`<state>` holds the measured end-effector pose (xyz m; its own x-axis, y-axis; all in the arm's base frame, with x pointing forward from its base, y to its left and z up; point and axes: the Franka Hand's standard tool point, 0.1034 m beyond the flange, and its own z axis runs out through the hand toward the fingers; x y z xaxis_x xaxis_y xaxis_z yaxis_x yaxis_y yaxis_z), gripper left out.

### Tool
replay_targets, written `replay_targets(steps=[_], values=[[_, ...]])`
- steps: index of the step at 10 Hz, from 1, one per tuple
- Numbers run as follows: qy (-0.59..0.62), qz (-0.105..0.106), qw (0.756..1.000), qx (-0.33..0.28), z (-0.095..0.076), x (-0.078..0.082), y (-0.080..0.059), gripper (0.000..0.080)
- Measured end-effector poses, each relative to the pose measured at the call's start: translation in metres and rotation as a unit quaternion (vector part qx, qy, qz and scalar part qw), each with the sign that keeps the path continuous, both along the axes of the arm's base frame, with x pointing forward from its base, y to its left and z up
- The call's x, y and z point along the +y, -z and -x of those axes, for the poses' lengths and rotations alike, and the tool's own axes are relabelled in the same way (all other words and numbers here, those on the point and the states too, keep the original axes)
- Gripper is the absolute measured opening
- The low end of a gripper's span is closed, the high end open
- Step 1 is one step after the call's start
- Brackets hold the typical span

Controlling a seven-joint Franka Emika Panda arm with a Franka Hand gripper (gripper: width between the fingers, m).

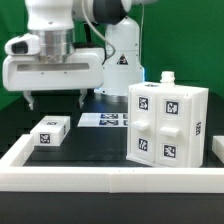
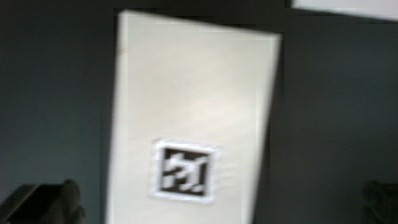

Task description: Assemble cabinet

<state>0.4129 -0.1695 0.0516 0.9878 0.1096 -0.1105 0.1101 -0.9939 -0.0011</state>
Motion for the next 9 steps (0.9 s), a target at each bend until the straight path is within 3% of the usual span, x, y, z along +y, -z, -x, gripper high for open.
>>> replay_targets(steps=[1, 5, 7, 9], values=[[-0.017, 0.0, 1.0, -0.002, 0.002, -0.006, 0.004, 0.0797], [-0.019, 0.001, 1.0, -0.003, 0.001, -0.003, 0.006, 0.0797], [-0.014, 0.013, 1.0, -0.003, 0.003, -0.006, 0.029, 0.0797], [-0.021, 0.016, 1.0, -0.002, 0.004, -0.007, 0.038, 0.0797]])
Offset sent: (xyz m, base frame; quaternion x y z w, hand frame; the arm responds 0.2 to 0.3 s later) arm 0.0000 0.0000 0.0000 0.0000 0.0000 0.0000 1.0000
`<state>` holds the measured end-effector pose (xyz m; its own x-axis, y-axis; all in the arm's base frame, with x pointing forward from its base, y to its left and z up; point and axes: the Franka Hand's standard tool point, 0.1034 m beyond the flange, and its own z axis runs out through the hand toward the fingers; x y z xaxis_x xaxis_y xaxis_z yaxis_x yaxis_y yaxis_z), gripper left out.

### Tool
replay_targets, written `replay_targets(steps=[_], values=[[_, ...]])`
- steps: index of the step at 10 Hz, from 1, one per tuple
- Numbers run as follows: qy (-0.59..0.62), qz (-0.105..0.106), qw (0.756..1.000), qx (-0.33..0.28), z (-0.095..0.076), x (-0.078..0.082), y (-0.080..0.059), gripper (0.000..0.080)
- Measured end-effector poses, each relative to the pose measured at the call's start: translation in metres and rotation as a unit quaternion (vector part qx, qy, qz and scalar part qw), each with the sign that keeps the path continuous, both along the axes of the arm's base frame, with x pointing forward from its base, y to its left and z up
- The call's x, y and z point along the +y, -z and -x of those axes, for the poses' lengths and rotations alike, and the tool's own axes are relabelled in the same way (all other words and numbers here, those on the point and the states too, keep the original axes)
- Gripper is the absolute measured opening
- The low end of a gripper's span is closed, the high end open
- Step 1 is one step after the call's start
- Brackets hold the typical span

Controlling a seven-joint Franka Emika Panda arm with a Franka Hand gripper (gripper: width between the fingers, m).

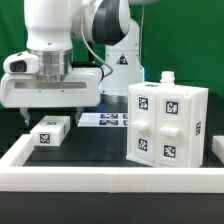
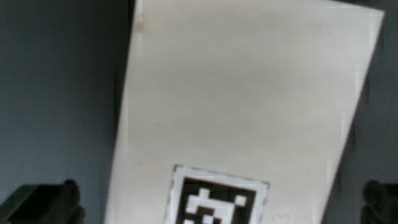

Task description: Assemble cabinet

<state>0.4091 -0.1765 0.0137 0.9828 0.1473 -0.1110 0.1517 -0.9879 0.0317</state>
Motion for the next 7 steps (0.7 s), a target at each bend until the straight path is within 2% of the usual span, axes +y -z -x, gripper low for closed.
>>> replay_targets(steps=[2, 3, 7], values=[[-0.001, 0.001, 1.0, 0.001, 0.0, -0.0005, 0.002, 0.0774], [-0.003, 0.0, 1.0, 0.001, -0.0005, -0.0007, 0.0017, 0.057], [-0.014, -0.001, 1.0, 0.001, -0.0009, 0.0001, 0.0019, 0.056]])
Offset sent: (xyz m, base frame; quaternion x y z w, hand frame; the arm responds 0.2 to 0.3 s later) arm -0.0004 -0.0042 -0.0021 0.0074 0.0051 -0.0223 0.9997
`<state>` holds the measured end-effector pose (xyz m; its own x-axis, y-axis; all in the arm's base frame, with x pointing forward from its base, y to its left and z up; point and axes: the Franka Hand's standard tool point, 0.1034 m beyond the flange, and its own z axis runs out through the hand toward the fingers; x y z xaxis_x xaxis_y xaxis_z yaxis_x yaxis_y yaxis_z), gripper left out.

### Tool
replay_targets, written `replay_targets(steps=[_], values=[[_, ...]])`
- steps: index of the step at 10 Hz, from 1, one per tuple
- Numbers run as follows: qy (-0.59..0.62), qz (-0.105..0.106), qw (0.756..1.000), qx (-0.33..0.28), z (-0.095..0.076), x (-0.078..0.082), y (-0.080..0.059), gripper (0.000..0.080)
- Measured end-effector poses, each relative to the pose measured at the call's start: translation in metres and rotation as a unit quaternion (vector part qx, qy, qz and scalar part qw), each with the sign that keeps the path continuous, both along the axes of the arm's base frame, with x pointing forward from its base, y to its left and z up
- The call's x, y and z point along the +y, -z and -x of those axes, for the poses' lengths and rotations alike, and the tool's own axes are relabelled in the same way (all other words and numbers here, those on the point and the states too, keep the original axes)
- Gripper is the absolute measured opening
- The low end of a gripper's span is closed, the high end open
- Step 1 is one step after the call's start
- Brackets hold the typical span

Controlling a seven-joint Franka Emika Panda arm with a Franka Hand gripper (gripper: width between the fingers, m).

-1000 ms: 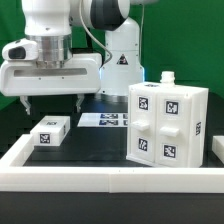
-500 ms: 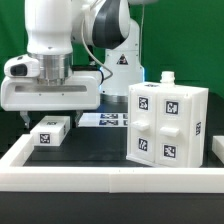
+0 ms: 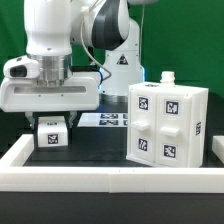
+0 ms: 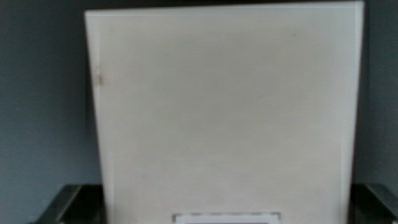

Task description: Assemble cabinet

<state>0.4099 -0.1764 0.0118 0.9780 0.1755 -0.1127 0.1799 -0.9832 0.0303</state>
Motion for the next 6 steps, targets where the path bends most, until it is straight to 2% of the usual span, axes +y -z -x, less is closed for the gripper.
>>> replay_targets(steps=[3, 4, 5, 6], values=[[-0.002, -0.001, 1.0, 0.0, 0.0, 0.0, -0.001, 0.0561], [-0.008, -0.003, 1.0, -0.006, 0.0, 0.003, -0.01, 0.0561], [-0.011, -0.005, 1.0, -0.013, -0.001, 0.013, -0.022, 0.0561], [-0.015, -0.013, 1.0, -0.017, -0.005, 0.035, -0.043, 0.0561]])
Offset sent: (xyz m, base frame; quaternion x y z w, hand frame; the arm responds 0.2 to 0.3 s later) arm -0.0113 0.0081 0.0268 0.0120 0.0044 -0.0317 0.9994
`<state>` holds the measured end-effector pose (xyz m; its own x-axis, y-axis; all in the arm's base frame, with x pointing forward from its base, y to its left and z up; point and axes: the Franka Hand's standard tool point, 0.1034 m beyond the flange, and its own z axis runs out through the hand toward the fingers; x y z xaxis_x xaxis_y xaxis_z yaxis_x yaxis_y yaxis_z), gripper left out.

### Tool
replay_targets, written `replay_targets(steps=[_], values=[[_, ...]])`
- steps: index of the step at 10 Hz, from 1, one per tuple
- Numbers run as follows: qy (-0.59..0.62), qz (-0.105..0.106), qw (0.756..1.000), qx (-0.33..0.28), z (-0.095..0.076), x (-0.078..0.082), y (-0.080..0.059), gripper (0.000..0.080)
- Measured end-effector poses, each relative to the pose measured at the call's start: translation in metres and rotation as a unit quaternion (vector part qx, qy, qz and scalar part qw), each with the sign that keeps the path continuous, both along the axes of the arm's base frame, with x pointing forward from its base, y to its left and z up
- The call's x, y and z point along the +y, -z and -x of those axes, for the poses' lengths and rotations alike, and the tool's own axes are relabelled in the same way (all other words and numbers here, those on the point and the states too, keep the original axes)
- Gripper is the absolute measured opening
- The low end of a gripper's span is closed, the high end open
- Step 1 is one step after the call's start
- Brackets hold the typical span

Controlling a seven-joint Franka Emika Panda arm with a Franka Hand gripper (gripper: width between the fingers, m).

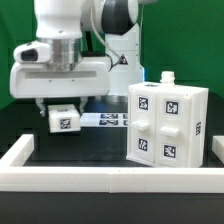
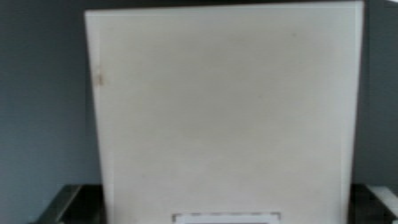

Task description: Assemble cabinet

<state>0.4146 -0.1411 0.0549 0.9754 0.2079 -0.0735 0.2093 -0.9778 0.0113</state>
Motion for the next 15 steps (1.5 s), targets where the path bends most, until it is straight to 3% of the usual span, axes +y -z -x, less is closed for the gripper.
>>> replay_targets(steps=[2, 3, 4, 5, 6, 11, 15], values=[[0.01, -0.014, 1.0, 0.002, -0.007, 0.023, -0.032, 0.0561], [0.029, -0.011, 1.0, -0.002, -0.02, 0.055, -0.068, 0.0561], [0.034, -0.001, 0.999, -0.019, -0.03, 0.075, -0.09, 0.0563], [0.055, 0.005, 0.998, -0.015, -0.035, 0.089, -0.1, 0.0563], [0.069, 0.017, 0.997, -0.016, -0.043, 0.1, -0.107, 0.0563], [0.06, 0.016, 0.998, -0.013, -0.041, 0.098, -0.104, 0.0563], [0.053, 0.006, 0.999, -0.001, -0.07, 0.144, -0.139, 0.0563]])
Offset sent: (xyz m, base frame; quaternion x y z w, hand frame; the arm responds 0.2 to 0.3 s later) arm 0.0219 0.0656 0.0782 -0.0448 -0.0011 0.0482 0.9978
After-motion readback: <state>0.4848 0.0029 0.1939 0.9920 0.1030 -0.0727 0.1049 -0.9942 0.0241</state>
